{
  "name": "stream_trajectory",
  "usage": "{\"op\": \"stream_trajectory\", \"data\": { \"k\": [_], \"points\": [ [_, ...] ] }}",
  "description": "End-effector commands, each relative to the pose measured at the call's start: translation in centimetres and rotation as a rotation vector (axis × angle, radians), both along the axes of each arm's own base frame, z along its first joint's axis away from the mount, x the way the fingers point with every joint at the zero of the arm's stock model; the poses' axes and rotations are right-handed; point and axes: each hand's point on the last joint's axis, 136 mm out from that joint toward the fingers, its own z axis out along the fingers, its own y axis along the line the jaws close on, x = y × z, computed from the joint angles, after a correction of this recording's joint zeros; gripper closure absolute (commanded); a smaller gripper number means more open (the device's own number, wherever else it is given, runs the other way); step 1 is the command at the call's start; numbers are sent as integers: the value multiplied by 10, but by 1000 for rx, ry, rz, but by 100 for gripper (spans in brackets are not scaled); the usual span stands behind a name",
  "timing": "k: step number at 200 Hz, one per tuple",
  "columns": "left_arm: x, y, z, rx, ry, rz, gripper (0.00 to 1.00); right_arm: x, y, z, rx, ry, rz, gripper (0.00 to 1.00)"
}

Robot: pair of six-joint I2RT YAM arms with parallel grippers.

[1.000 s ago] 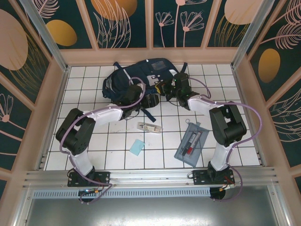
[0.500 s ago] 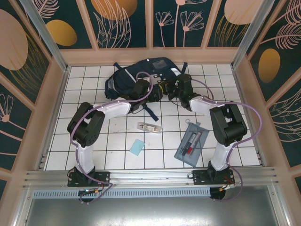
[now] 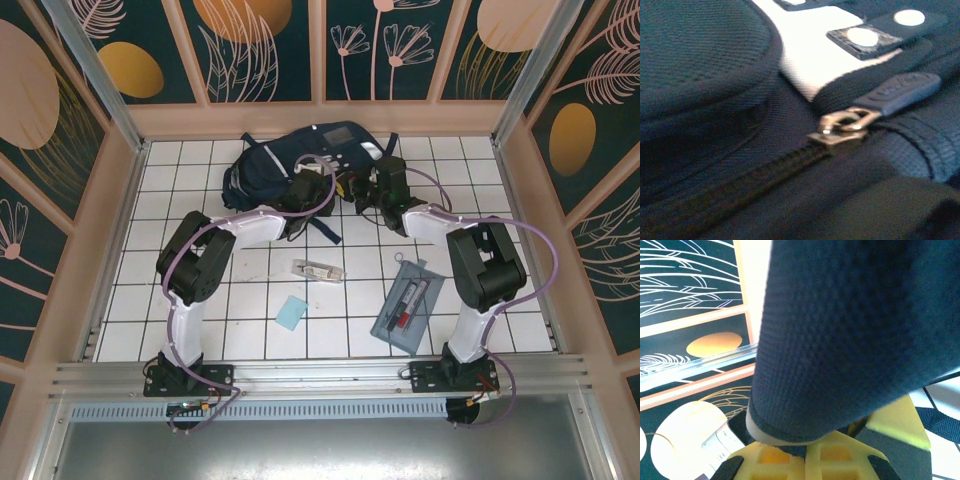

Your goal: Pack the student bag

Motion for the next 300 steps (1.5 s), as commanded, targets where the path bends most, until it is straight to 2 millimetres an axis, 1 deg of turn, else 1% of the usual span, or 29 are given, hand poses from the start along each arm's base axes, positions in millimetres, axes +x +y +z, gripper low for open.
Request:
{"op": "stream_trajectory", "data": {
  "k": [1, 7, 12, 33, 50, 70, 82, 104, 115, 127, 149, 211, 226, 228, 232, 244, 255, 274, 291, 294, 298, 300],
  "points": [
    [17, 15, 8, 29, -44, 61, 79, -12, 8, 69, 73, -164, 79, 100],
    [15, 15, 10, 24, -42, 55, 92, -9, 3, 67, 58, -167, 62, 100],
    [12, 15, 10, 22, -37, 47, 100, -7, -2, 65, 44, -169, 49, 100],
    [-4, 19, 11, 14, -5, 20, 100, 3, -20, 56, -8, -179, -5, 100],
    [-21, 23, 6, 24, 30, -16, 100, 12, -35, 46, -59, -180, -34, 100],
    [-39, 33, -7, 60, 93, -40, 100, 19, -52, 38, -106, -191, -67, 100],
    [-50, 35, -13, 61, 140, -72, 100, 22, -61, 35, -130, -208, -88, 100],
    [-67, 41, -20, 63, 198, -106, 100, 25, -70, 32, -168, -225, -95, 100],
    [-69, 49, -24, 82, 210, -98, 100, 26, -73, 33, -175, -233, -92, 100],
    [-68, 61, -31, 105, 230, -70, 100, 26, -77, 32, -191, -233, -95, 100],
    [-69, 82, -37, 91, 270, -24, 100, 26, -90, 27, -230, -228, -114, 100],
    [-78, 138, -35, 132, 277, 96, 100, 27, -126, 14, -306, -201, -157, 100],
    [-79, 144, -36, 131, 284, 106, 100, 27, -137, 12, -319, -198, -170, 100],
    [-78, 144, -27, 122, 264, 106, 100, 27, -138, 11, -321, -197, -171, 100],
    [-78, 144, -22, 116, 254, 104, 100, 28, -140, 10, -326, -196, -174, 100],
    [-79, 143, -18, 108, 253, 93, 100, 30, -148, 8, -345, -194, -184, 100],
    [-82, 137, -14, 81, 259, 61, 100, 32, -151, 7, -353, -202, -182, 100],
    [-89, 112, -5, -27, 279, -39, 100, 39, -151, 4, -374, -210, -170, 100],
    [-92, 84, 12, -157, 300, -139, 100, 46, -146, 2, -379, -210, -135, 100],
    [-92, 80, 15, -179, 299, -153, 100, 46, -145, 2, -377, -211, -128, 96],
    [-94, 73, 21, -213, 301, -179, 100, 47, -143, 3, -374, -211, -117, 87],
    [-94, 70, 23, -226, 304, -187, 100, 47, -142, 2, -371, -208, -111, 80]
  ]
}}
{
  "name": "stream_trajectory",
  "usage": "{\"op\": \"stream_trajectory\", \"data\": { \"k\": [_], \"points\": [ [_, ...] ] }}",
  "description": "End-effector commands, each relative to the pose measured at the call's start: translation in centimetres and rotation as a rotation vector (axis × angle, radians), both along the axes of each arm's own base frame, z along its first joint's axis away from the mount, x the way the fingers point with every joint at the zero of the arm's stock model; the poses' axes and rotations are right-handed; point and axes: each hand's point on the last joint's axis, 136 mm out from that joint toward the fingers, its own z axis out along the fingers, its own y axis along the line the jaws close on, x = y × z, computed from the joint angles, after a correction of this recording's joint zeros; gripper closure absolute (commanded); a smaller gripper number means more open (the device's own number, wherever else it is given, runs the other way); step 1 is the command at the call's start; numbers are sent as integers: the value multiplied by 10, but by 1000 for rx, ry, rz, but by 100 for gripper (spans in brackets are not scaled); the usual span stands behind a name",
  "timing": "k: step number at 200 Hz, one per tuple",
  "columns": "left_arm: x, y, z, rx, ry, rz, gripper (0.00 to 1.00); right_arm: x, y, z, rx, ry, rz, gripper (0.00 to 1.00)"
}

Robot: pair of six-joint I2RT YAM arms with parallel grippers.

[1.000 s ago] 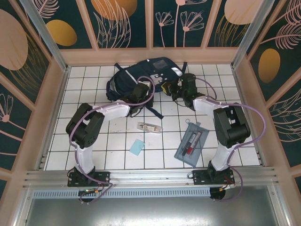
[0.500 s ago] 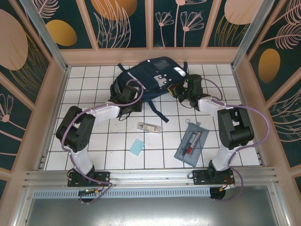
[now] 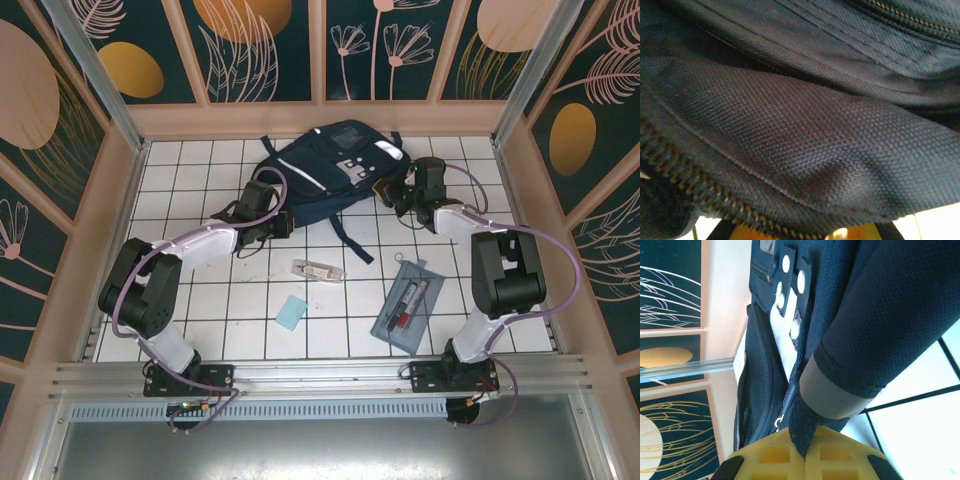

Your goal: Pack the student bag

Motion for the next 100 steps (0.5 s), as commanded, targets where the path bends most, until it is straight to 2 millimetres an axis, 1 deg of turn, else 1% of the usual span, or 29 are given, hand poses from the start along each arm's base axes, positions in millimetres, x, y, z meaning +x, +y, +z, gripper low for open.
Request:
{"op": "stream_trajectory", "data": {
  "k": [1, 8, 11, 16, 33, 43, 46, 48, 68, 70, 72, 76, 89, 100],
  "points": [
    [-3, -16, 28, -163, 38, -54, 100, 38, -32, 31, -62, -135, -83, 77],
    [-5, -26, 36, -206, 40, -78, 100, 37, -29, 32, -51, -128, -69, 49],
    [-5, -28, 39, -220, 41, -81, 100, 37, -28, 33, -45, -126, -63, 41],
    [-6, -36, 45, -244, 41, -100, 100, 35, -27, 35, -39, -122, -55, 32],
    [-8, -55, 67, -310, 29, -136, 100, 24, -24, 40, -33, -104, -35, 16],
    [-10, -68, 79, -360, 24, -158, 100, 14, -23, 42, -38, -92, -23, 12],
    [-10, -71, 82, -377, 23, -163, 100, 10, -23, 43, -39, -89, -21, 6],
    [-10, -74, 84, -387, 22, -167, 100, 8, -23, 43, -40, -87, -17, 3],
    [-11, -103, 103, -457, 18, -218, 100, -21, -17, 49, -18, -82, 13, 1],
    [-11, -107, 108, -464, 10, -226, 100, -24, -15, 51, -10, -86, 16, 1],
    [-11, -111, 101, -461, 26, -228, 100, -27, -15, 51, -3, -84, 18, 1],
    [-10, -117, 100, -465, 32, -234, 100, -33, -12, 54, 13, -88, 24, 1],
    [-10, -136, 105, -494, 38, -261, 100, -51, -3, 59, 63, -89, 37, 1],
    [-7, -147, 107, -526, 46, -269, 100, -63, 4, 62, 94, -89, 45, 1]
  ]
}}
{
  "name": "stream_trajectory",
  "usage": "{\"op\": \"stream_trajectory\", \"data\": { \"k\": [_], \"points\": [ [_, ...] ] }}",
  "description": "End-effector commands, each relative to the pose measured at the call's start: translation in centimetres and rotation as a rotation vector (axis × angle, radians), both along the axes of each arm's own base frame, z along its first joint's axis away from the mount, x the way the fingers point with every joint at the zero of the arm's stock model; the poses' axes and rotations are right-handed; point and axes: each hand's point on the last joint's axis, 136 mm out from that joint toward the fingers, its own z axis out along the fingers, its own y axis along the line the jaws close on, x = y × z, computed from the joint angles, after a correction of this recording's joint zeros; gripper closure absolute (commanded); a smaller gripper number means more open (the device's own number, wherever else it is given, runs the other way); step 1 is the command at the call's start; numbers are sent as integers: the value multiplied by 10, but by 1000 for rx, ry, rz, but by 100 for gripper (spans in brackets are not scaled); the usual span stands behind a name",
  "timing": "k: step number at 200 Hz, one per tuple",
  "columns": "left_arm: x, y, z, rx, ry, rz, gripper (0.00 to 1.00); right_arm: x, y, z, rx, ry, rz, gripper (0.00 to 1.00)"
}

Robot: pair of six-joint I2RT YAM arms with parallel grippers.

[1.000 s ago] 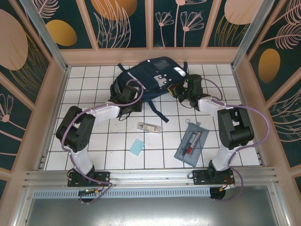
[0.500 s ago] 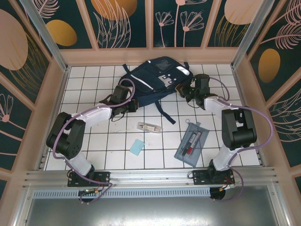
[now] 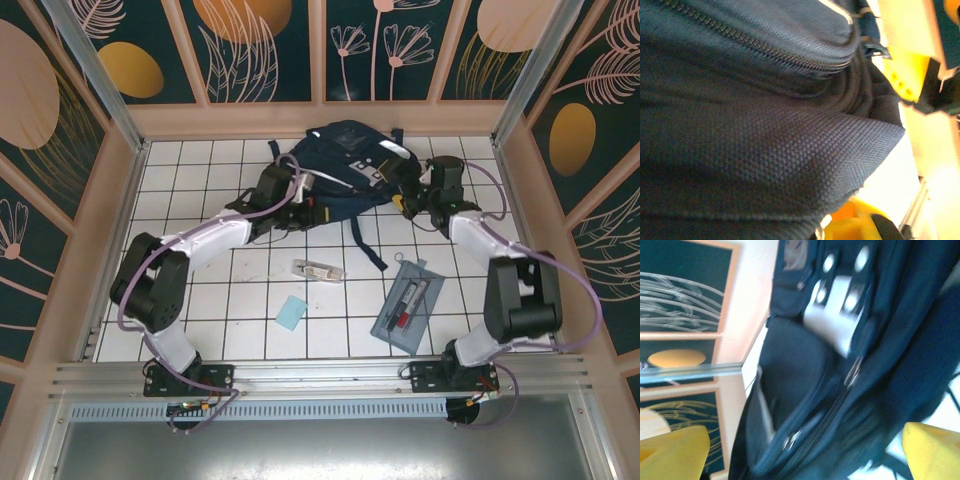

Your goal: Pack the student bag

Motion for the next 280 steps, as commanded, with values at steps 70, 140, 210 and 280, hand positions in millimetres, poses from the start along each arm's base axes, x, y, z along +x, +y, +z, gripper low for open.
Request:
{"op": "stream_trajectory", "data": {
  "k": [70, 140, 210, 280],
  "points": [
    [-10, -76, 66, -276, -44, -139, 100, -43, 69, -2, 241, 10, 105, 9],
    [-23, -61, 46, -164, -36, -143, 100, -32, 58, -32, 202, 42, 46, 90],
    [10, 32, -15, 81, 31, 26, 100, -24, 24, -29, -28, 7, 28, 100],
    [42, 91, -33, 198, 44, 166, 100, -23, -9, -23, -171, -33, 24, 100]
  ]
}}
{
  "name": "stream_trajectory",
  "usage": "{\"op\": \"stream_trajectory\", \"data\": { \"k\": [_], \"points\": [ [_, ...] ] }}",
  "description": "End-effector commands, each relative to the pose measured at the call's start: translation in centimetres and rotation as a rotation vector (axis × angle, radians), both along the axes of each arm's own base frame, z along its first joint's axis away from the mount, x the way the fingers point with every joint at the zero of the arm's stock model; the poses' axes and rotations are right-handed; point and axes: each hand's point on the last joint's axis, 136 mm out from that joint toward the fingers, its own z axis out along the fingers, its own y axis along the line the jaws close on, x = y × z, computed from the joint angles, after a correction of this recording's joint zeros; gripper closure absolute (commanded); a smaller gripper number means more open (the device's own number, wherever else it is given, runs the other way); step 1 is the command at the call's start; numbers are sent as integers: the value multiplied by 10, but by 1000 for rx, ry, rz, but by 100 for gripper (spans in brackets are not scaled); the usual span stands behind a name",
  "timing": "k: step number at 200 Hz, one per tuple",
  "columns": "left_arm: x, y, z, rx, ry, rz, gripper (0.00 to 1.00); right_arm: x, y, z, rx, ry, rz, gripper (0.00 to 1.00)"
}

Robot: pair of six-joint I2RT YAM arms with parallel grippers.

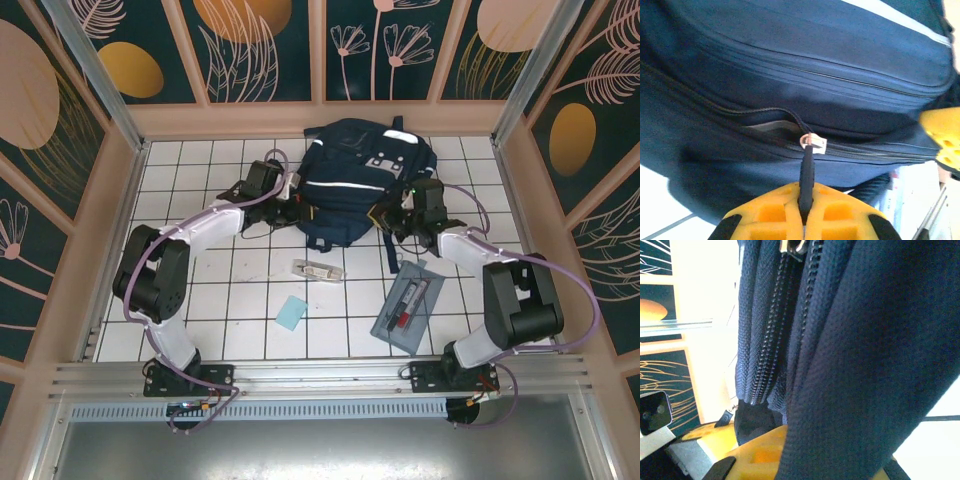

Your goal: Pack the student bag

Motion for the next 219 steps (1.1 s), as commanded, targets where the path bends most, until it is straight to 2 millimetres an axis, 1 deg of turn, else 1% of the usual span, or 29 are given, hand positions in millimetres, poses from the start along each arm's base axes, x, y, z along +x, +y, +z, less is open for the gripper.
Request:
{"op": "stream_trajectory", "data": {
  "k": [1, 10, 23, 33, 52, 57, 58, 60, 70, 85, 100, 114, 130, 145, 156, 169, 186, 192, 203, 207, 208, 210, 215, 218, 219],
  "points": [
    [18, 34, -3, 85, -30, 88, 100, 22, -40, 34, -111, -159, -85, 100],
    [16, 34, -7, 80, -20, 87, 100, 23, -43, 37, -108, -171, -82, 100],
    [12, 29, -8, 44, -3, 73, 100, 27, -48, 37, -121, -184, -80, 100],
    [8, 24, -3, 6, 2, 59, 100, 31, -50, 36, -146, -194, -76, 100],
    [-4, 17, 15, -62, -15, 23, 100, 42, -50, 33, -188, -204, -40, 100],
    [-8, 15, 14, -65, -10, 14, 100, 45, -49, 33, -198, -205, -28, 100],
    [-9, 14, 20, -72, -22, 10, 100, 46, -49, 34, -199, -206, -26, 100],
    [-11, 14, 26, -80, -34, 5, 100, 48, -48, 33, -204, -206, -22, 100],
    [-22, 7, 38, -107, -49, -25, 100, 56, -47, 35, -220, -212, -3, 100],
    [-40, -5, 53, -144, -62, -70, 100, 68, -46, 36, -248, -217, 10, 100],
    [-57, -20, 63, -174, -68, -115, 100, 80, -45, 37, -261, -226, 20, 100],
    [-69, -35, 74, -221, -70, -158, 100, 90, -46, 36, -277, -216, 18, 100],
    [-78, -49, 87, -270, -72, -197, 100, 98, -46, 34, -285, -196, 17, 100],
    [-83, -62, 101, -305, -90, -231, 100, 100, -46, 31, -279, -179, 18, 100],
    [-84, -68, 110, -322, -105, -242, 100, 101, -49, 29, -285, -175, -1, 100],
    [-81, -76, 118, -351, -120, -253, 100, 106, -54, 25, -293, -173, -22, 90],
    [-72, -90, 123, -385, -127, -264, 100, 112, -60, 18, -276, -139, -40, 66],
    [-68, -96, 124, -389, -128, -268, 100, 113, -61, 17, -265, -127, -44, 60],
    [-60, -107, 129, -396, -144, -274, 100, 111, -64, 23, -267, -124, -56, 49],
    [-57, -109, 138, -407, -162, -273, 100, 109, -65, 25, -268, -122, -62, 46],
    [-55, -111, 132, -401, -152, -272, 100, 109, -66, 26, -268, -122, -64, 45],
    [-52, -113, 127, -398, -143, -270, 100, 107, -65, 28, -267, -122, -65, 43],
    [-48, -118, 127, -400, -147, -269, 100, 103, -66, 34, -264, -125, -70, 38],
    [-44, -120, 128, -403, -150, -267, 100, 100, -67, 36, -263, -124, -73, 36],
    [-44, -121, 129, -405, -152, -266, 100, 99, -67, 37, -261, -125, -74, 33]
  ]
}}
